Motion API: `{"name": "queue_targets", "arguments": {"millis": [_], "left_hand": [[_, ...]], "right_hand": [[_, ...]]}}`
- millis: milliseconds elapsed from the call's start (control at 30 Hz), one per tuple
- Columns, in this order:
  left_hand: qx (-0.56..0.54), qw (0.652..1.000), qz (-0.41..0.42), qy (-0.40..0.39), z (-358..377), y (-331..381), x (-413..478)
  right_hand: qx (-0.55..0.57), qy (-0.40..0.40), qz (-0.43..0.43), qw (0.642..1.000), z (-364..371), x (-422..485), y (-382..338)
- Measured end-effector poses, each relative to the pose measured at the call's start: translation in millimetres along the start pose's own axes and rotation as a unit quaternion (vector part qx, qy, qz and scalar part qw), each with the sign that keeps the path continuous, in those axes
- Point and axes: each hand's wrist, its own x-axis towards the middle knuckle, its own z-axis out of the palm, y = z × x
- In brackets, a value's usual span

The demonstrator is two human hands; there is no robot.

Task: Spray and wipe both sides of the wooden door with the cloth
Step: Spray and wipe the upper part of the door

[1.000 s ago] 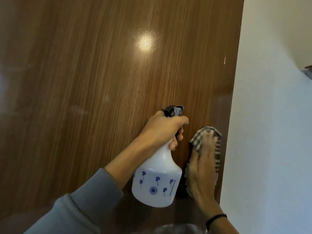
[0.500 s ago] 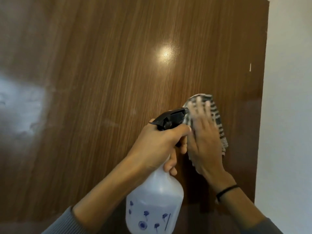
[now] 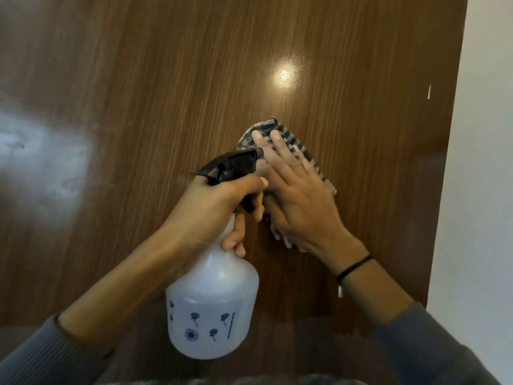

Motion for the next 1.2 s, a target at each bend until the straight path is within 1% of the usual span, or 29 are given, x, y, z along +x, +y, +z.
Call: {"name": "queue_targets", "arguments": {"millis": [33, 100, 167, 200, 233, 267, 300, 367, 400, 433, 467, 500, 533, 600, 667, 700, 733, 800, 833, 867, 900, 933, 1000, 1033, 1067, 1100, 1133, 1167, 1200], "left_hand": [[0.001, 1.000, -0.001, 0.002, -2, 2, -3], [0.014, 1.000, -0.007, 0.013, -10, 4, -9], [0.028, 0.999, -0.007, 0.021, -19, 6, -16], [0.031, 0.999, -0.007, 0.021, -23, 8, -19], [0.032, 0.999, -0.008, 0.020, -27, 10, -22], [0.033, 0.999, -0.010, 0.020, -32, 12, -25], [0.032, 0.999, -0.011, 0.023, -35, 14, -28], [0.030, 0.999, -0.011, 0.029, -41, 18, -32], [0.030, 0.999, -0.013, 0.032, -42, 19, -34], [0.027, 0.999, -0.016, 0.037, -44, 20, -35], [0.024, 0.999, -0.019, 0.043, -45, 21, -37], [0.023, 0.998, -0.021, 0.049, -46, 22, -38], [0.023, 0.998, -0.023, 0.055, -49, 23, -41], [0.029, 0.998, -0.024, 0.058, -55, 25, -47], [0.036, 0.997, -0.031, 0.053, -65, 27, -54], [0.036, 0.997, -0.038, 0.051, -70, 28, -57], [0.035, 0.997, -0.044, 0.050, -75, 28, -61], [0.037, 0.997, -0.048, 0.054, -87, 31, -67], [0.039, 0.996, -0.048, 0.057, -91, 33, -68], [0.040, 0.996, -0.048, 0.057, -97, 36, -70], [0.042, 0.996, -0.048, 0.056, -104, 39, -72], [0.044, 0.996, -0.049, 0.058, -112, 42, -75], [0.046, 0.995, -0.053, 0.066, -127, 47, -81], [0.045, 0.995, -0.057, 0.067, -137, 50, -85], [0.044, 0.995, -0.061, 0.067, -147, 52, -88], [0.046, 0.995, -0.065, 0.063, -157, 54, -91], [0.050, 0.995, -0.065, 0.058, -166, 56, -93], [0.055, 0.995, -0.060, 0.053, -172, 57, -95], [0.060, 0.995, -0.053, 0.051, -178, 58, -96]], "right_hand": [[-0.002, -0.001, 0.010, 1.000, -2, 1, 5], [0.014, 0.029, 0.101, 0.994, -3, 9, 5], [0.036, 0.071, 0.211, 0.974, 1, 25, -8], [0.032, 0.088, 0.254, 0.963, 4, 32, -18], [0.021, 0.098, 0.279, 0.955, 6, 37, -29], [0.009, 0.101, 0.277, 0.956, 9, 40, -38], [0.001, 0.090, 0.240, 0.966, 11, 39, -46], [-0.004, 0.036, 0.090, 0.995, 14, 29, -54], [-0.001, 0.011, 0.020, 1.000, 13, 22, -52], [0.000, -0.006, -0.019, 1.000, 11, 17, -48], [0.000, -0.009, -0.017, 1.000, 10, 13, -44], [0.005, 0.002, 0.022, 1.000, 10, 11, -41], [0.018, 0.021, 0.084, 0.996, 9, 11, -41], [0.035, 0.061, 0.198, 0.978, 10, 17, -50], [0.020, 0.083, 0.249, 0.965, 13, 24, -68], [0.018, 0.080, 0.245, 0.966, 16, 28, -76], [0.019, 0.066, 0.217, 0.974, 18, 30, -83], [0.008, 0.015, 0.107, 0.994, 18, 30, -87], [-0.003, -0.011, 0.058, 0.998, 16, 30, -84], [-0.007, -0.026, 0.040, 0.999, 14, 32, -82], [0.003, -0.026, 0.055, 0.998, 12, 36, -81], [0.024, -0.011, 0.099, 0.995, 12, 43, -83], [0.050, 0.043, 0.208, 0.976, 15, 59, -93], [0.045, 0.068, 0.247, 0.966, 19, 70, -102], [0.037, 0.085, 0.269, 0.959, 22, 82, -113], [0.030, 0.091, 0.273, 0.957, 26, 93, -126], [0.028, 0.087, 0.257, 0.962, 30, 103, -141], [0.025, 0.073, 0.218, 0.973, 34, 111, -155], [0.025, 0.052, 0.161, 0.985, 38, 118, -169]]}}
